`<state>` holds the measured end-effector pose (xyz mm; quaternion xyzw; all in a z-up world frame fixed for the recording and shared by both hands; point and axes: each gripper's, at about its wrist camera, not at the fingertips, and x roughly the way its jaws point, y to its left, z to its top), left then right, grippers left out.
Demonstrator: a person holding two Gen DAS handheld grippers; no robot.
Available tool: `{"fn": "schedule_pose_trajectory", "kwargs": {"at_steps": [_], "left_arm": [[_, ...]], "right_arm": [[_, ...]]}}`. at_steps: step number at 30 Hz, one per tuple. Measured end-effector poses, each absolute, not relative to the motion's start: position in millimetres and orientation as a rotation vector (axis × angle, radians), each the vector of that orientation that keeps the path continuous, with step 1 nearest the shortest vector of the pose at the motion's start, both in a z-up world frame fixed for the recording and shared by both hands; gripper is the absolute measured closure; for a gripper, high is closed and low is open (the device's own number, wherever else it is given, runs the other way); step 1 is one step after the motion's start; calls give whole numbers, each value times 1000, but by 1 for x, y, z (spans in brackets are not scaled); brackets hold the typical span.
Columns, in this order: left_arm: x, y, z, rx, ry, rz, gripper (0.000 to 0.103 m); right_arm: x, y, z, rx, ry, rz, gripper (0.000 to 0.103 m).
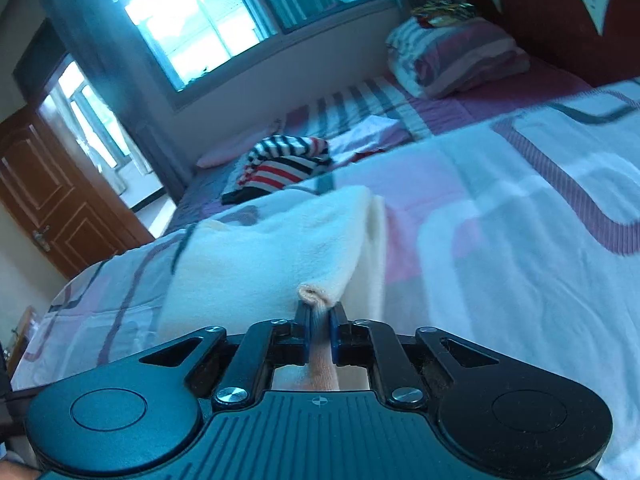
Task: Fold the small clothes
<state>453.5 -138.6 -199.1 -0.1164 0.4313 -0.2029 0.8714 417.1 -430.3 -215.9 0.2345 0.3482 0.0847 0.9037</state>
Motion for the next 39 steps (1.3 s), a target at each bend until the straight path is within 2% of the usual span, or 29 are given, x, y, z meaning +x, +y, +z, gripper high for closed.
{"fn": "schedule_pose_trajectory", "kwargs": {"at_steps": [5,9,24,27,29,32,34,35,36,39], "left_arm": [[439,-147,-205,-174,906,-440,39],[436,-137,-199,-214,920,-443,39],[419,-127,-199,-207,939,-423,38],[419,-126,-199,-208,940,-420,38],[419,-126,-200,-209,941,-418,38],[419,-128,-200,-205,942,-417,37],[420,-128,-200,-205,942,-417,36],[420,-129,-201,-205,943,-417,36],[420,-129,-201,-206,943,-416,36],[420,-130,-201,-208,942,-411,36]], "right_arm": [[409,-433,-225,511,739,151,94],[387,-438,-215,546,751,209,87],[333,-421,-223,507,819,202,86],[333,-426,-228,534,829,194,60],[333,-423,-231,529,844,206,59],[333,-419,-231,522,836,200,61],[332,-417,-229,510,828,196,84],[333,-416,-229,505,833,193,89],[334,-416,-229,511,839,196,97],[335,-419,-227,536,853,220,99]]}}
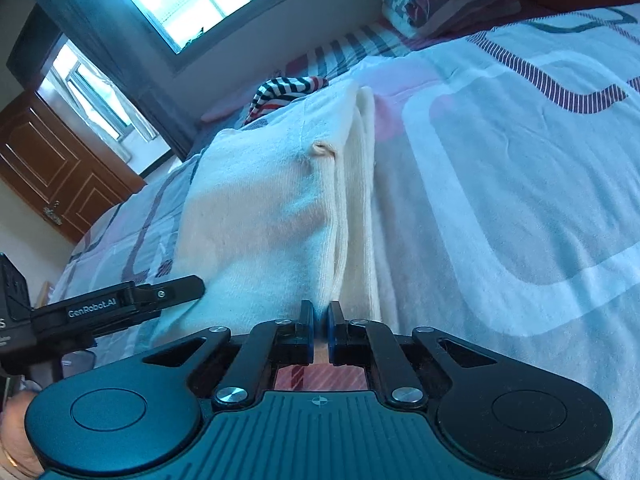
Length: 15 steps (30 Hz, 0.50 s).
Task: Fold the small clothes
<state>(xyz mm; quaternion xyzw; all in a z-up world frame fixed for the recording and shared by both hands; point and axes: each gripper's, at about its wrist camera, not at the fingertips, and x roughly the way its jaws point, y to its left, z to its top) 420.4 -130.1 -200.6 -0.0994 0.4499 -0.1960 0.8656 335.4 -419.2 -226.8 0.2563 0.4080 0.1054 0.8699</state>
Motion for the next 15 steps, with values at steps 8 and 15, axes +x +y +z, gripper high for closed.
{"fn": "schedule_pose_trajectory", "kwargs": {"at_steps": [8,15], "left_arm": [[410,-143,-204,-199,957,-464,34],[407,-141,-202,-146,971,-483,45]], "right_arm": [[317,-429,-214,416,849,203,100],[320,-428,-217,453,836,202,97]]}}
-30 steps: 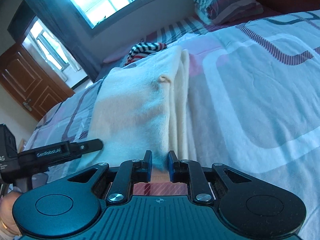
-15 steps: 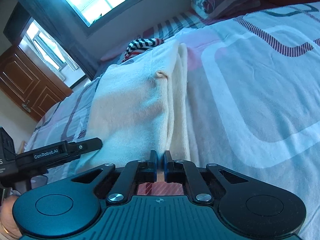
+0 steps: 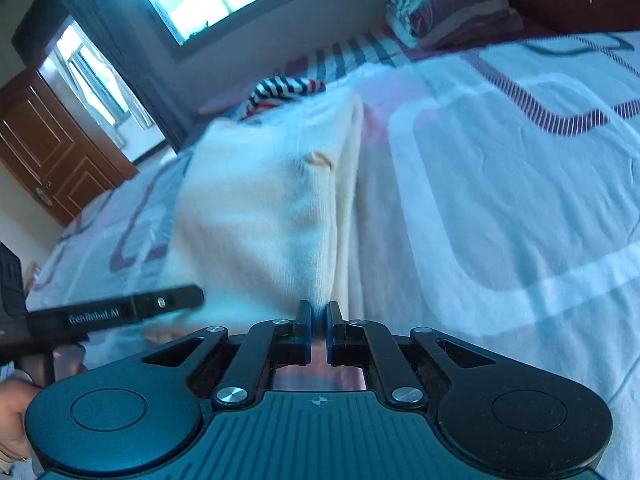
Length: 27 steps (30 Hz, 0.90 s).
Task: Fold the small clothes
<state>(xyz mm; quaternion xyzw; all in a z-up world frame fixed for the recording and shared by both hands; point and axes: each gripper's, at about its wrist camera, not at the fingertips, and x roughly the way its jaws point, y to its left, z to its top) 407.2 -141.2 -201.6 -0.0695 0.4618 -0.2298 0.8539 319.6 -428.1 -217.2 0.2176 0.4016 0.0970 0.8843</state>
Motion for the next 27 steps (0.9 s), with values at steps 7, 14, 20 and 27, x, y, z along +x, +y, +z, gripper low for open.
{"fn": "schedule_pose_trajectory", "kwargs": {"at_steps": [7,14,20,27], "left_arm": [[416,-135,-178,-215,914,-468,37],[451,-139,-172,-246,894,-409,36],[477,-140,-181,-240,895,-361,37],[487,-149,-193,-239,929,-368,37]], "right_arm": [[350,-439,-201,530,765,177,70],[404,-440,-202,580,746,166,69],[437,-439,-215,597,771,145,69],[433,-427,-217,464,754,162,96]]}}
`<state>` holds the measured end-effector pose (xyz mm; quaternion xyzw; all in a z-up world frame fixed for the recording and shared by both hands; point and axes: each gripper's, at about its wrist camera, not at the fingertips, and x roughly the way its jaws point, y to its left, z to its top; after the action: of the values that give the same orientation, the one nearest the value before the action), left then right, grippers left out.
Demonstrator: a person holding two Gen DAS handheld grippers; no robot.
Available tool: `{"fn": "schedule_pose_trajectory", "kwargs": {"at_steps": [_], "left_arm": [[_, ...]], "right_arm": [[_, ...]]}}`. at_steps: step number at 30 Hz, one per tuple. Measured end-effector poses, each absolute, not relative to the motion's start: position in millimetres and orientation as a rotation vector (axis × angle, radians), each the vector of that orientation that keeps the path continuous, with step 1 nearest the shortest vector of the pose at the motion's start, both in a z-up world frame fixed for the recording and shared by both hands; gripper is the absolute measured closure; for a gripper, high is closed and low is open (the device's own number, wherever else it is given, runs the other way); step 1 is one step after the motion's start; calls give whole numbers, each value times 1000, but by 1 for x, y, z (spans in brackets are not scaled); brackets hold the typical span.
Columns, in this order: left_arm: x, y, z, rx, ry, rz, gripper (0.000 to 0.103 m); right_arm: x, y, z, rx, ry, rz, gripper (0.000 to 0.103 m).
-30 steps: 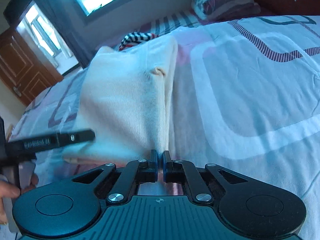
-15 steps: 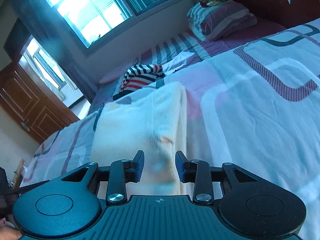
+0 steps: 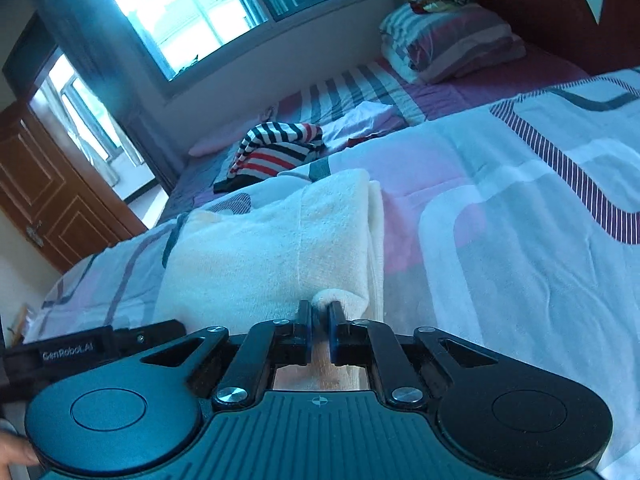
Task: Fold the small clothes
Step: 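Regrasp the folded edge with the right gripper, then open it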
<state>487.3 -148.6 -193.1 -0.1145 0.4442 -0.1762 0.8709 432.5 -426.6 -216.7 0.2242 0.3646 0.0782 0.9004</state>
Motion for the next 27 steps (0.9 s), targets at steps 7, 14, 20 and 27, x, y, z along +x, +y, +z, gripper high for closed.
{"fn": "schedule_pose_trajectory", "kwargs": {"at_steps": [7,14,20,27], "left_arm": [[483,-158,-190,-189,910,-380,35],[485,-156,-187,-208,913,-392,34],[500,-149,-178,-273,896,-402,34],[531,-149,-189,-332,918,-370,35]], "right_arm": [[428,-421,-218,341,742,107,98],[429,-426,-229,367,764,62,98],[432,-441,-211,475,700,108,50],[489,-449,-217,560,710,109,46]]}}
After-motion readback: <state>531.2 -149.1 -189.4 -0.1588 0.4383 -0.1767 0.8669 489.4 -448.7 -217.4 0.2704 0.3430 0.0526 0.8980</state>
